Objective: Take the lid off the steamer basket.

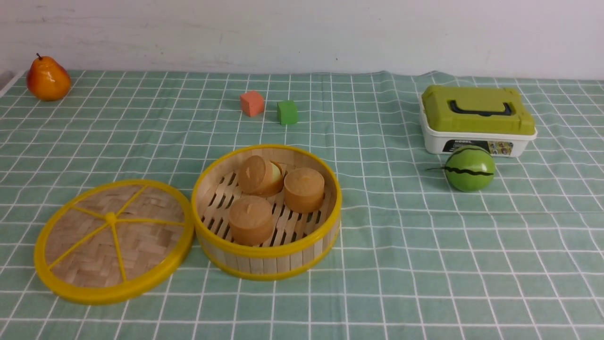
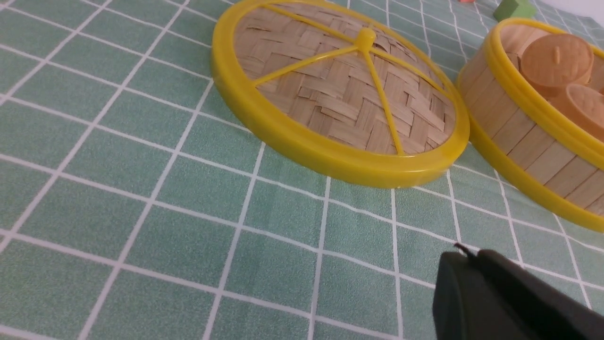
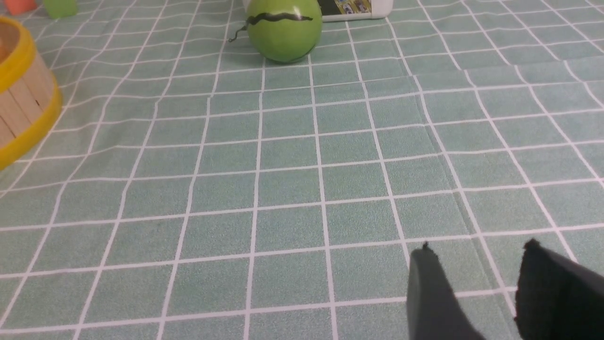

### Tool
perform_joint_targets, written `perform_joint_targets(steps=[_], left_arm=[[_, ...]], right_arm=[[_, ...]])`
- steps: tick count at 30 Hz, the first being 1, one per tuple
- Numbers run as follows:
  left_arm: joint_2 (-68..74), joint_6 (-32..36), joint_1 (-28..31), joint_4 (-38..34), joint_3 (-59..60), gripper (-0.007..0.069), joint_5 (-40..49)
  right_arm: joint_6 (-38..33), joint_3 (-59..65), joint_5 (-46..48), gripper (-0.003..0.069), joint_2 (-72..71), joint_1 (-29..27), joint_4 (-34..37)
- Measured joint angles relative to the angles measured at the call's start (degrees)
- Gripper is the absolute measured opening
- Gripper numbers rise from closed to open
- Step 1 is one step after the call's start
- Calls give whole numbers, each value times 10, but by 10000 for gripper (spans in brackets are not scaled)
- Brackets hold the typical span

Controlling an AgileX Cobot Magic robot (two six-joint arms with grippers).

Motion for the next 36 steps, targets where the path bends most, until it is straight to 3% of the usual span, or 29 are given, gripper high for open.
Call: perform_joint_targets(steps=[36], left_arm=[[0,0,0,0,0,58,0]], right_arm=[[0,0,0,241,0,0,0]])
